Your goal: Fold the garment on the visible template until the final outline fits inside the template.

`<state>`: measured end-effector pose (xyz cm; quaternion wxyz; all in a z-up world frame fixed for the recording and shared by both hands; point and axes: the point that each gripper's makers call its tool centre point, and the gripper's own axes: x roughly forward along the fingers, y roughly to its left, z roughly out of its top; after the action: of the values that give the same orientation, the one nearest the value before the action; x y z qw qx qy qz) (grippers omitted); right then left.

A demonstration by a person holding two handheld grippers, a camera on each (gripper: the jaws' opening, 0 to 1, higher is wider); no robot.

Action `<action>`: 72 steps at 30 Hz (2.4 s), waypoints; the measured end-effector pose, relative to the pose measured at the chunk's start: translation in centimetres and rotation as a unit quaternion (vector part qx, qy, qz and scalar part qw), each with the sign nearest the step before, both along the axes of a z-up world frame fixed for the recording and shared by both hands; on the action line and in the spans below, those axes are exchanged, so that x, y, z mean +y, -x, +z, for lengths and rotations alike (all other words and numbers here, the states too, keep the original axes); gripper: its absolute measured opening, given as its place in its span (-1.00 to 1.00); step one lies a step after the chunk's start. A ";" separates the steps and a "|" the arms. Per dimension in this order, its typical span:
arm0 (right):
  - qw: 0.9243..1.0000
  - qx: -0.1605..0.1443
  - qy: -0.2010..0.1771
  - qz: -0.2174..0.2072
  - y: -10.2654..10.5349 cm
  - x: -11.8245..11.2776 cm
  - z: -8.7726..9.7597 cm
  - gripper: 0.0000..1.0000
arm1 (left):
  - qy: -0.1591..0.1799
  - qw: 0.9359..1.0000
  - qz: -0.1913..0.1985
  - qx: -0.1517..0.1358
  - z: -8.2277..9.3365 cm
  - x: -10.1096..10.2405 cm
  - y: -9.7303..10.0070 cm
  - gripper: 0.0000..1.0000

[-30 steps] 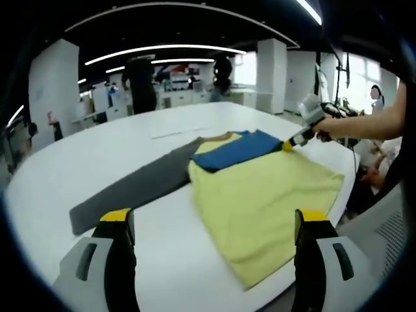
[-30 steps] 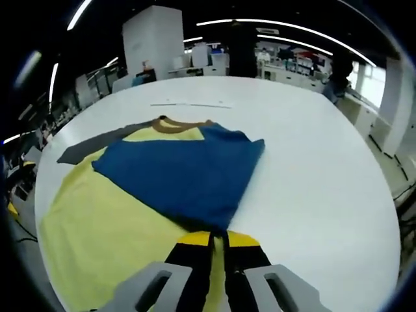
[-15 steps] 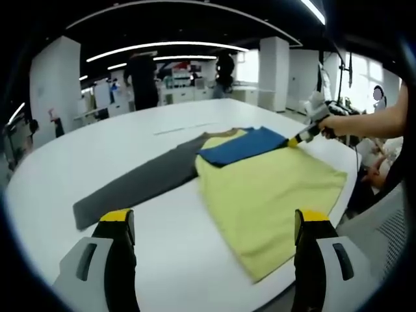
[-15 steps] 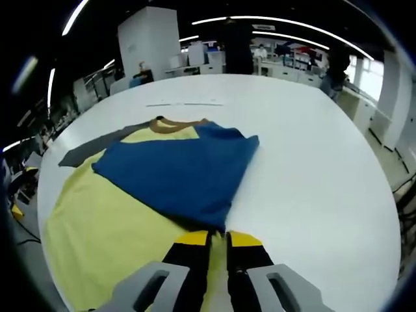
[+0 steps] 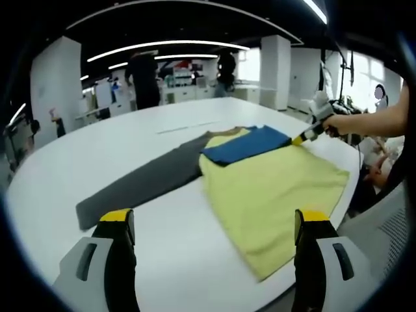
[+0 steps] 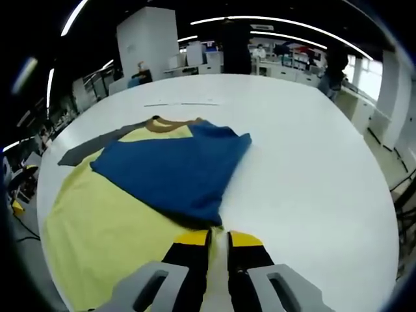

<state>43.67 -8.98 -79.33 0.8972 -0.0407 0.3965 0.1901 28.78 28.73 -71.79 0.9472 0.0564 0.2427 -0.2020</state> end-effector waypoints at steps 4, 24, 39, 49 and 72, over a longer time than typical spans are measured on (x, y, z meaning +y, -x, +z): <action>0.999 -0.009 -0.041 -0.001 0.0 0.3 0.6 -0.62 | 0.000 1.000 0.004 -0.002 0.2 0.5 -0.2 0.98; 0.981 -0.102 -0.115 0.121 1.9 4.7 8.4 0.74 | 0.012 0.999 0.050 -0.014 1.6 5.2 -2.2 0.98; 0.968 -0.130 -0.145 0.160 4.6 6.5 11.8 0.98 | 0.012 0.993 0.115 -0.002 -0.1 11.4 -4.4 0.98; 0.969 -0.135 -0.139 0.151 6.0 6.0 12.1 0.97 | 0.029 0.984 0.176 0.008 -2.1 15.6 -6.2 0.98; 0.973 -0.139 -0.123 0.135 6.0 5.3 12.0 0.83 | 0.016 0.949 0.313 0.043 -5.7 21.2 -7.8 -0.06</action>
<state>37.65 -3.64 -67.38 0.9077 -0.0094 0.2323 0.3493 36.61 49.95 -77.47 0.9522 -0.0460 0.2856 0.0982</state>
